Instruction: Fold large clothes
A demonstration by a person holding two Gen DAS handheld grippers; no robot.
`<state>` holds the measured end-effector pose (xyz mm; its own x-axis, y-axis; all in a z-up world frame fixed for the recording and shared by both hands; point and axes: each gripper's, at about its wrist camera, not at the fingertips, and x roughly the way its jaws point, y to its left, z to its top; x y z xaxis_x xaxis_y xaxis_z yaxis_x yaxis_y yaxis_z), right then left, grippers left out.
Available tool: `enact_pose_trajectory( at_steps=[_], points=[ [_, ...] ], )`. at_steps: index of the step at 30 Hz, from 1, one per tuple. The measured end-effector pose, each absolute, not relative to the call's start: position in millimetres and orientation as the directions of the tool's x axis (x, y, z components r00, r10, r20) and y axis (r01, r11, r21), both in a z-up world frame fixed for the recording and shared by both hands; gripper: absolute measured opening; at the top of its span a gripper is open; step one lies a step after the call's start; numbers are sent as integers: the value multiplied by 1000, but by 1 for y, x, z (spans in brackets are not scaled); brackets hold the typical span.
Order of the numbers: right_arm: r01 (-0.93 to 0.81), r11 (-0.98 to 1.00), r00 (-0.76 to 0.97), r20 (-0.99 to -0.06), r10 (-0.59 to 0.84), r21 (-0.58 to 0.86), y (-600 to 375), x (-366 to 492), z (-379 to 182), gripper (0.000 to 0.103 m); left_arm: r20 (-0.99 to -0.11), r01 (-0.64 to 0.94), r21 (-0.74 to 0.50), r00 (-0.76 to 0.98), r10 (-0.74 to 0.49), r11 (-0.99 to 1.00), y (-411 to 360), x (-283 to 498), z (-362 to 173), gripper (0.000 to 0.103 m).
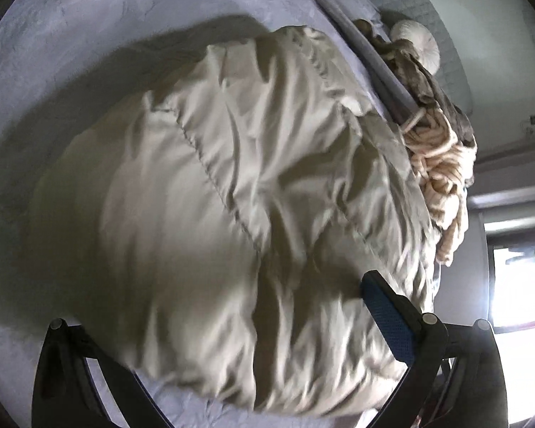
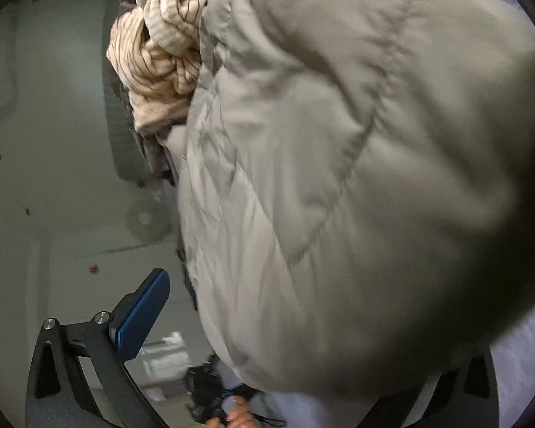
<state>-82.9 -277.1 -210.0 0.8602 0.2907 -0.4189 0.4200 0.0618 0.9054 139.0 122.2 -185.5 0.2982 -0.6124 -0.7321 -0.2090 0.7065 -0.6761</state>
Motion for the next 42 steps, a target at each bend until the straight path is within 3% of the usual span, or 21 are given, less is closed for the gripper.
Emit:
enact_pose_trajectory(
  at_steps=[5, 7, 9, 12, 13, 15, 16, 18, 25, 42],
  points=[
    [449, 79, 839, -451, 306, 890, -275, -78, -215, 103, -747, -235, -658, 326, -580, 715, 118, 147, -191, 102],
    [464, 111, 817, -472, 331, 879, -273, -72, -214, 103, -751, -235, -651, 337, -567, 722, 115, 148, -189, 83],
    [477, 126, 799, -489, 351, 870, -272, -64, -214, 103, -739, -216, -662, 344, -579, 718, 115, 149, -184, 44],
    [490, 118, 793, -498, 352, 864, -274, -62, -213, 98, -734, -175, -658, 365, -572, 732, 118, 148, -170, 23],
    [496, 118, 792, -503, 346, 861, -274, -65, -213, 73, -737, -151, -648, 371, -565, 746, 118, 147, -165, 23],
    [514, 119, 779, -521, 349, 849, -274, -67, -214, 45, -745, -75, -613, 385, -545, 786, 112, 145, -149, 20],
    [507, 105, 787, -509, 349, 856, -274, -71, -215, 35, -747, -52, -601, 390, -538, 797, 110, 143, -144, 19],
    [493, 124, 796, -504, 335, 861, -271, -77, -207, 28, -751, 8, -568, 404, -522, 823, 104, 139, -130, 18],
    [473, 184, 797, -508, 327, 862, -256, -96, -185, 24, -750, 108, -536, 394, -531, 837, 112, 118, -103, 18],
    [594, 204, 715, -627, 310, 778, -179, -206, -161, 24, -799, 178, -534, 211, -562, 826, 188, -6, -97, 18]
  ],
)
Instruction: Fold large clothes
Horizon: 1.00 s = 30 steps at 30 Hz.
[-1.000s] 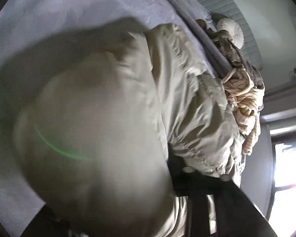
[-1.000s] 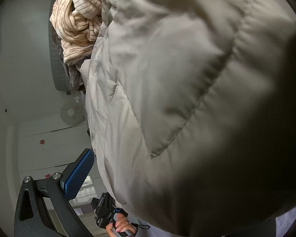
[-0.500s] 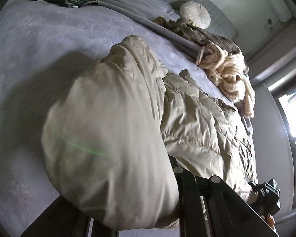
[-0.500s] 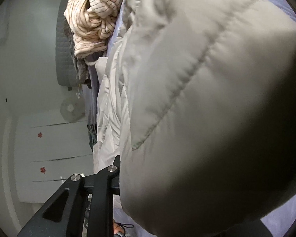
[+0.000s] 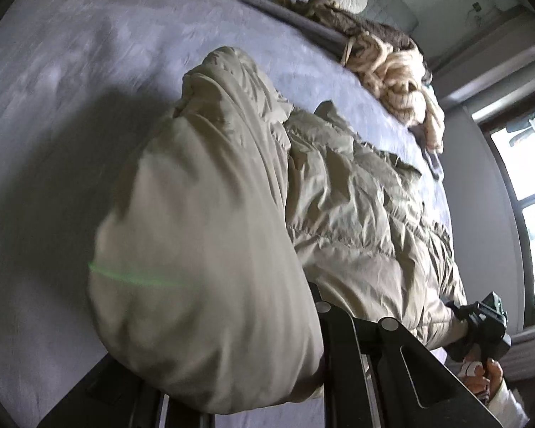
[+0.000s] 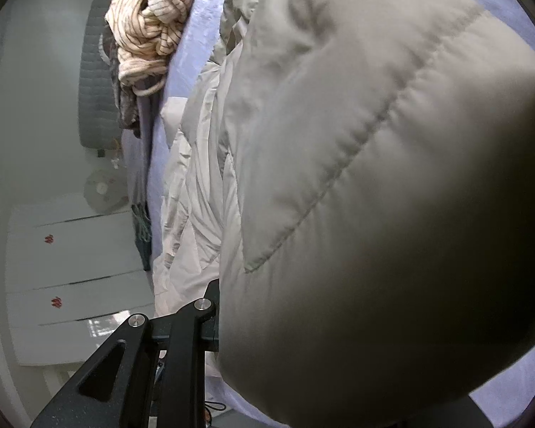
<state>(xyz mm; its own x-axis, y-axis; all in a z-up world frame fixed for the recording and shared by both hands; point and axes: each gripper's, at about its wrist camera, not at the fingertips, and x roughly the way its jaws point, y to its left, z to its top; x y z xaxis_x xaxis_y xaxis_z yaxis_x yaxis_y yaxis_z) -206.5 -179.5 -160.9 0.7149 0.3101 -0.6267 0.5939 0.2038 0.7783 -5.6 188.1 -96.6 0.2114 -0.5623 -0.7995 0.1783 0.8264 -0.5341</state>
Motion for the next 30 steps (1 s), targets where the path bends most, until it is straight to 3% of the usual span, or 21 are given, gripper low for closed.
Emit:
enact_pose_trajectory(
  at_steps=[5, 7, 8, 11, 19, 26, 28, 29, 30],
  points=[
    [630, 197, 676, -656, 337, 751, -161, -241, -164, 26, -834, 138, -510, 160, -528, 849, 208, -42, -109, 18],
    [651, 187, 656, -669, 348, 736, -159, -252, -168, 34, -851, 106, -494, 147, -505, 863, 215, -52, -114, 20],
    [664, 190, 644, -682, 347, 723, -161, -252, -167, 36, -858, 93, -482, 149, -491, 871, 218, -54, -114, 26],
    [698, 221, 612, -728, 309, 681, -169, -251, -155, 45, -869, 60, -465, 164, -468, 883, 231, -59, -108, 27],
    [764, 175, 593, -783, 186, 621, -194, -298, -146, 48, -887, 22, -431, 175, -428, 902, 260, -76, -97, 27],
    [846, 233, 467, -877, 113, 480, -198, -314, -146, 47, -923, -41, -354, 174, -342, 935, 272, -81, -113, 27],
    [859, 271, 422, -900, 107, 435, -199, -313, -149, 47, -933, -90, -338, 165, -321, 937, 280, -80, -126, 38],
    [863, 287, 403, -909, 106, 416, -198, -311, -151, 47, -940, -120, -322, 162, -302, 939, 284, -80, -132, 56],
    [866, 298, 388, -916, 106, 402, -198, -308, -153, 48, -942, -146, -312, 174, -286, 939, 289, -80, -135, 58]
  ],
)
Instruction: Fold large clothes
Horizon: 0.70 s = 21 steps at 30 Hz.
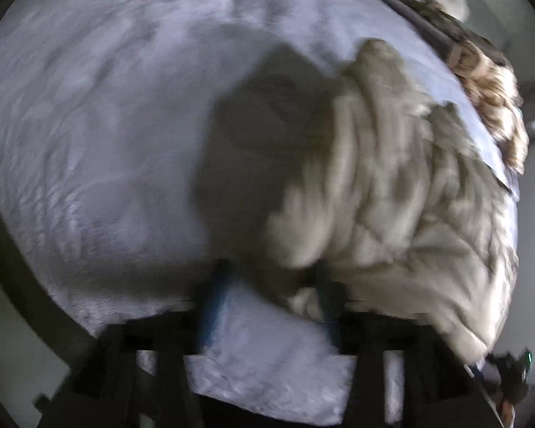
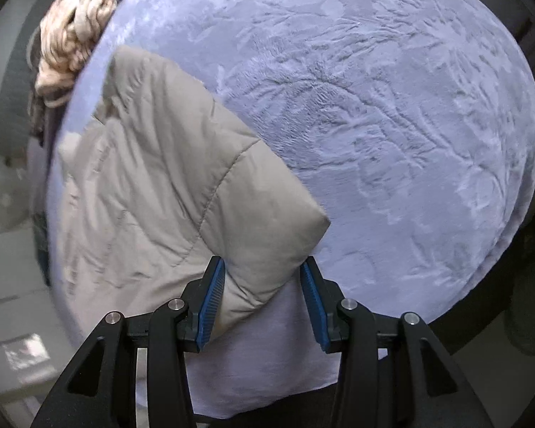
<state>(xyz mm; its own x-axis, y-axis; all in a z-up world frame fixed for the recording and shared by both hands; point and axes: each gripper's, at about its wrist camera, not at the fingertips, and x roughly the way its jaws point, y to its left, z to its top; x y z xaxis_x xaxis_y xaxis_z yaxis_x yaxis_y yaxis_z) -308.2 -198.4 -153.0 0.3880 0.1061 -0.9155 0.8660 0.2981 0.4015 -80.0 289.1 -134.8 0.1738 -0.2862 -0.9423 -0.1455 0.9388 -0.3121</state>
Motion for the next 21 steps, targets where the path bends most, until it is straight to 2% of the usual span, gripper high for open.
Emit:
enact_pose_trajectory(
  at_steps=[4, 12, 18, 21],
  points=[
    [874, 298, 362, -923, 128, 384, -202, -308, -161, 55, -950, -135, -280, 179, -255, 950, 291, -78, -131, 58],
    [857, 370, 340, -933, 113, 358, -200, -322, -136, 55, -975, -237, -152, 194, -107, 960, 316, -85, -101, 58],
    [777, 482, 419, -904, 84, 405, -193, -311, -97, 57, -964, -126, -163, 232, -131, 979, 283, -87, -66, 58],
    [723, 563, 432, -898, 83, 400, -184, -294, -81, 65, -960, -61, -176, 234, -157, 983, 254, -87, -53, 58]
  ],
)
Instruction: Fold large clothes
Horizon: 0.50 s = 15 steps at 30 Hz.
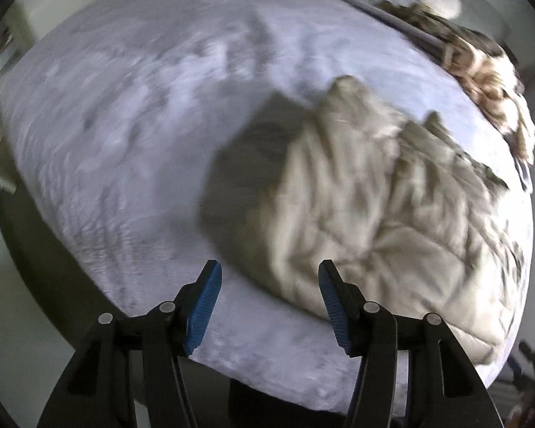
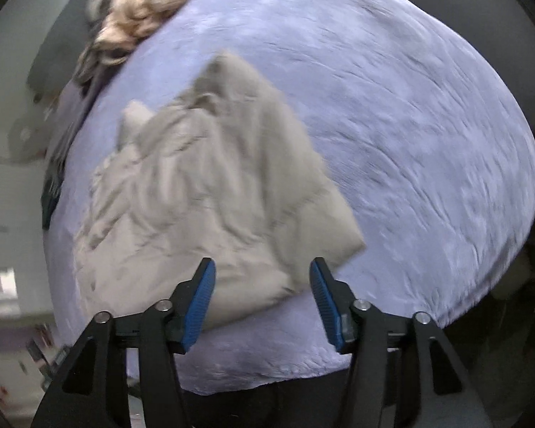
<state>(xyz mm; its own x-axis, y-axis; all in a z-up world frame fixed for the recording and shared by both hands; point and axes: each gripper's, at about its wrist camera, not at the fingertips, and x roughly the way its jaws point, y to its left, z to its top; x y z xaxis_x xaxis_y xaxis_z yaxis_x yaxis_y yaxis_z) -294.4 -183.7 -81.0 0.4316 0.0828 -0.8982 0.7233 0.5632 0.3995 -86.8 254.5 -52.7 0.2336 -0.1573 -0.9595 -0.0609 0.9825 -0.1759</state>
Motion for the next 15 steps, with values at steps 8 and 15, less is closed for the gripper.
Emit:
enact_pose_trajectory(
  at_steps=[8, 15],
  points=[
    [596, 695, 399, -899, 179, 403, -150, -249, -81, 67, -964, 52, -155, 213, -162, 987, 192, -102, -36, 58],
    [514, 767, 368, -906, 207, 384, -124, -228, -83, 68, -956, 108, -128, 251, -151, 986, 173, -112, -20, 99]
  ],
)
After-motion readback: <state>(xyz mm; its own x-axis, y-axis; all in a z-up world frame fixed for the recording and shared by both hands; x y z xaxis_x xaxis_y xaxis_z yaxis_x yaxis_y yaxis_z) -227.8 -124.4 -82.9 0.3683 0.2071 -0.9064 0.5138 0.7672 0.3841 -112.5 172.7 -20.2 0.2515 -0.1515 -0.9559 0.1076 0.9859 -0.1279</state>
